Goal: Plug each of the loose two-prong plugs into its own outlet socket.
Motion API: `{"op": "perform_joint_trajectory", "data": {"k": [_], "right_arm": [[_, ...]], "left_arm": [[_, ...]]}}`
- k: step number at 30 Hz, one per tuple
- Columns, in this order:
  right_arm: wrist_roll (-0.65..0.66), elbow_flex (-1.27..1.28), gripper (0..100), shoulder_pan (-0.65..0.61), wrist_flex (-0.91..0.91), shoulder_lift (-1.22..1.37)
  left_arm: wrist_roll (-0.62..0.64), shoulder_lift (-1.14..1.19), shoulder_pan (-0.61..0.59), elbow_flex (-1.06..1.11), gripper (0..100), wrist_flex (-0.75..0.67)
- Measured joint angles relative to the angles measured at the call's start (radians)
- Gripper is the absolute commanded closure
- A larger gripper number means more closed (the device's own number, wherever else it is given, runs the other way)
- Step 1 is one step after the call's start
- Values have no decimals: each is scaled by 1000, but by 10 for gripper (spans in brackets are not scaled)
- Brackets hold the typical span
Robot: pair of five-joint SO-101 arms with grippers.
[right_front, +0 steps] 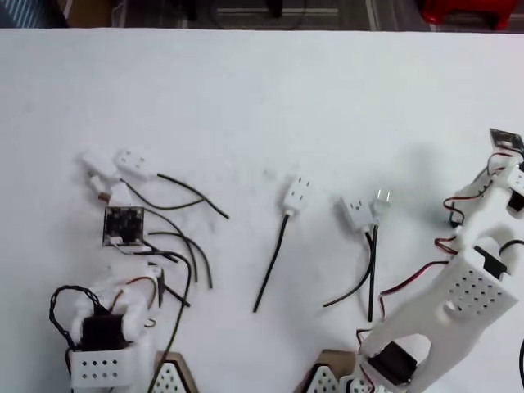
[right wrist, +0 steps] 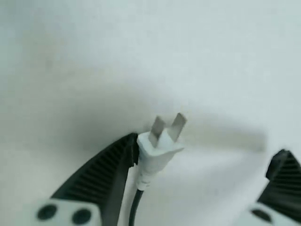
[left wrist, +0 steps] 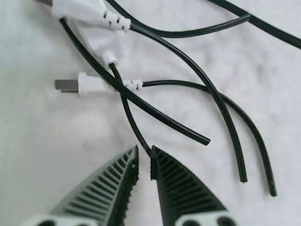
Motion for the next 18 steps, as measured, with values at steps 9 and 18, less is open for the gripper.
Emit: {"op": "perform_joint_trajectory", "data": {"k": [9,18], "right_arm": [[71,-91,598,66,-6,83],[72,-118,865,72,81,106]], "left_arm": [[0,0,0,0,932,0],[0,0,0,0,932,0]]}}
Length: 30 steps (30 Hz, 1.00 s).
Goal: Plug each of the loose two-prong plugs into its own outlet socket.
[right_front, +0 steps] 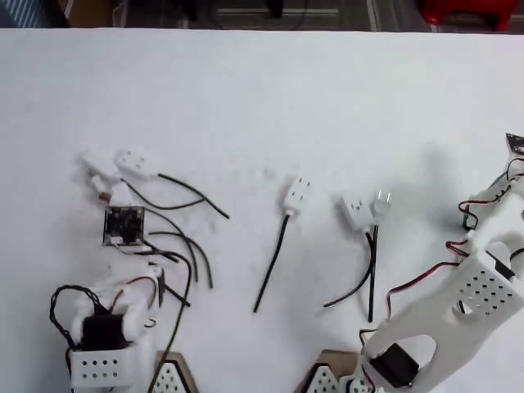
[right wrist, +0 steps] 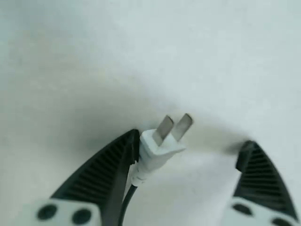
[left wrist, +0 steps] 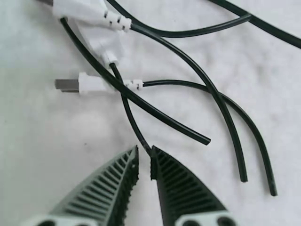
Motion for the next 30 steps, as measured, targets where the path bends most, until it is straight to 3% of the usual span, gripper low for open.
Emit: {"op": "perform_joint_trajectory", "data": {"k": [6,19,25,30], "right_arm": [[6,-8,872,52,55,-8],[-54,-175,870,51,394,15],[-55,-267,868,44,422,18],[17,-276,868,46,425,18]], "left_arm": [[0,0,0,0,932,0],[0,0,0,0,932,0],[0,0,0,0,932,0],[0,0,0,0,932,0]]}}
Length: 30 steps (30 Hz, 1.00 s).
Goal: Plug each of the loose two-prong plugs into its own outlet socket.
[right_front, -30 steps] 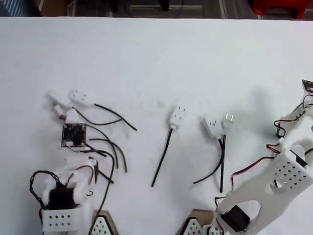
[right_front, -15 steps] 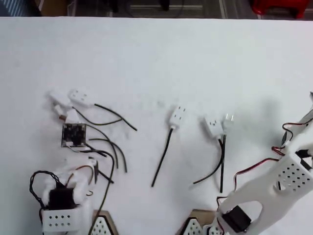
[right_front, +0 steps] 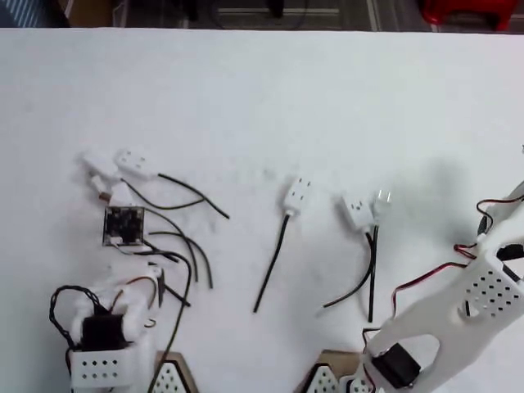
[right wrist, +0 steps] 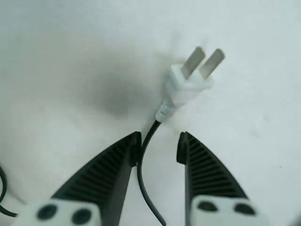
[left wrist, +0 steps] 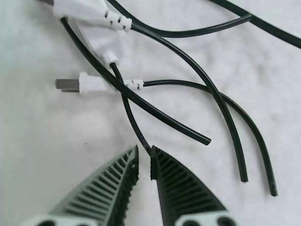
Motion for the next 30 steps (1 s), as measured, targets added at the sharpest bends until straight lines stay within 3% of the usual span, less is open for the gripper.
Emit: {"op": "perform_joint_trajectory", "data": {"k": [8,21,30], "right_arm": [[3,14,868,-64,5,-178],[-318,377,868,-485,-9,-697],[-436,690,868,-539,-227,-732]], "left_arm": [[0,0,0,0,932,0],[0,0,0,0,931,0],[0,0,80,0,931,0]]}}
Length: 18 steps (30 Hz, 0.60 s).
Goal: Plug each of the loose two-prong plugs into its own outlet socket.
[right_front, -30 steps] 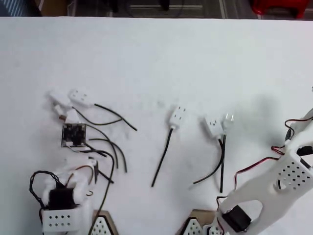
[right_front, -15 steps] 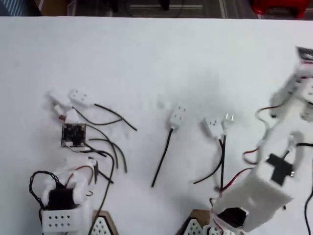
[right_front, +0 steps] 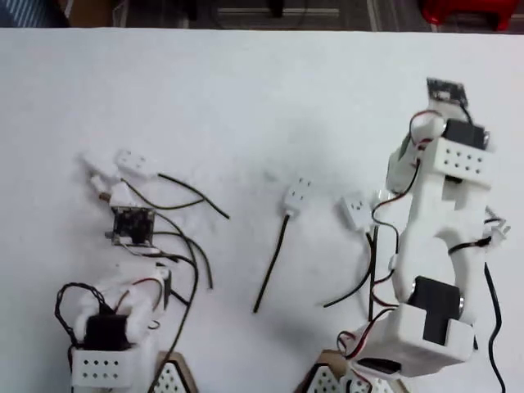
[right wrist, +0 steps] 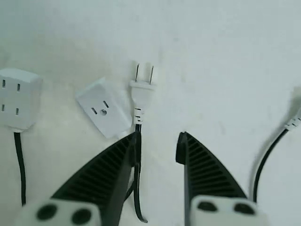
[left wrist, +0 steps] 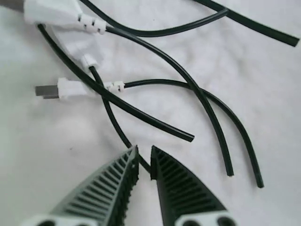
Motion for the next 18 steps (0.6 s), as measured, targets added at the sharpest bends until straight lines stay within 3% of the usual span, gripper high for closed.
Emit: {"op": "perform_joint_trajectory", "data": {"k": [10,12,16,18], "right_arm": [[-230,304,868,-14,-284,0],[-238,348,868,-17,-336,0],[-242,428,868,-20,-405,-5],[-242,457,868,-35,-450,-6]], "left_arm": [[-11,0,91,-91,928,0],[-80,-3,89,-132,928,0],[-336,0,91,-233,928,-43],[-354,-2,84,-290,928,-95]]}}
